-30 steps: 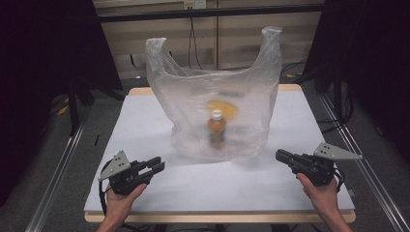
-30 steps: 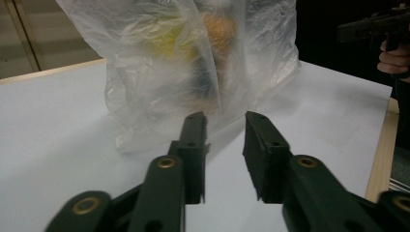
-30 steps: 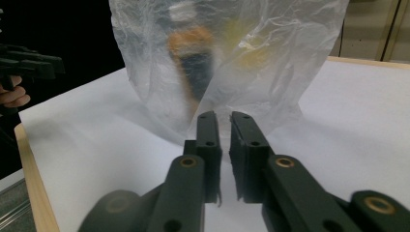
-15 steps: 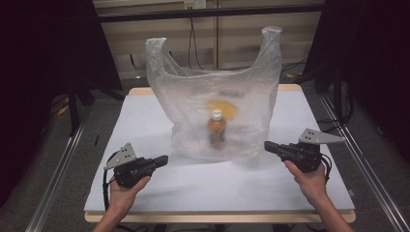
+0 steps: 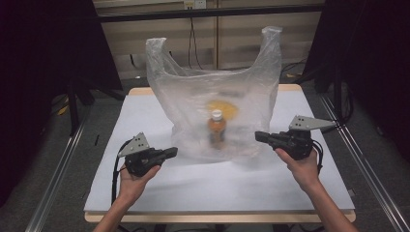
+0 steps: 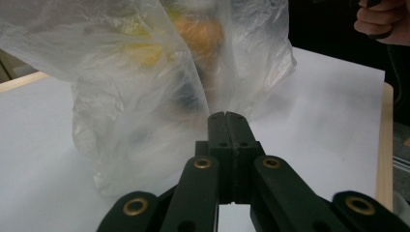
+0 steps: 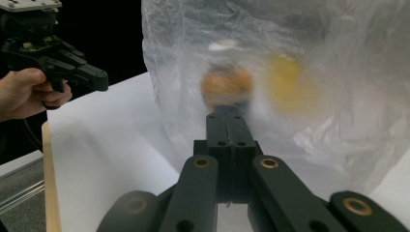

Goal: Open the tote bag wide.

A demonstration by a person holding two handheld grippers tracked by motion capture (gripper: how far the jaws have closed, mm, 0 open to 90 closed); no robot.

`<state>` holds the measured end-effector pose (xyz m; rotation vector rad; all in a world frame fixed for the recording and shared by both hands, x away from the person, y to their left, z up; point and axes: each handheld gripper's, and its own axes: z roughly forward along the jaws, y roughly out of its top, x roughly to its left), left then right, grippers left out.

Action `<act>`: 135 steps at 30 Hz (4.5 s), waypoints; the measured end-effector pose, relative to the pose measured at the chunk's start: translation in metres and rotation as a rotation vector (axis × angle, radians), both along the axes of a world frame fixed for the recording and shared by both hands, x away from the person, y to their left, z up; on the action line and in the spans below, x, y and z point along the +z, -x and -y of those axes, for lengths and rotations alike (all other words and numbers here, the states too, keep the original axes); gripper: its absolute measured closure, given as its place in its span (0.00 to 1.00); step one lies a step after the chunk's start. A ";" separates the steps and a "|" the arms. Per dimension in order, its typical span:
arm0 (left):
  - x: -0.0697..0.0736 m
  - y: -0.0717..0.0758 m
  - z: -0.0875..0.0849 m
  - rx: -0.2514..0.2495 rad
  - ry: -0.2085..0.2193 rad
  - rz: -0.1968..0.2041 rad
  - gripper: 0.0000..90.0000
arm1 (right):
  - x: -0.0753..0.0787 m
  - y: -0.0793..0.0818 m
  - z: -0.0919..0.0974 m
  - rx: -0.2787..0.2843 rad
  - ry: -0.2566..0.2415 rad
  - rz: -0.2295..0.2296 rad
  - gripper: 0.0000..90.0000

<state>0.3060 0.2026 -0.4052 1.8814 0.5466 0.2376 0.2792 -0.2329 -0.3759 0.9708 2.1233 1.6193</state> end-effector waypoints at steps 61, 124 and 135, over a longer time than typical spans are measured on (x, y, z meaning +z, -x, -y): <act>0.115 -0.095 0.045 -0.036 0.194 0.105 1.00 | 0.122 -0.101 -0.060 0.037 0.020 0.106 1.00; 0.051 -0.108 0.083 -0.098 0.008 -0.050 1.00 | 0.038 -0.112 -0.073 0.026 0.127 -0.070 1.00; 0.024 -0.101 0.085 -0.112 0.009 -0.097 1.00 | 0.012 -0.103 -0.072 0.033 0.149 -0.108 1.00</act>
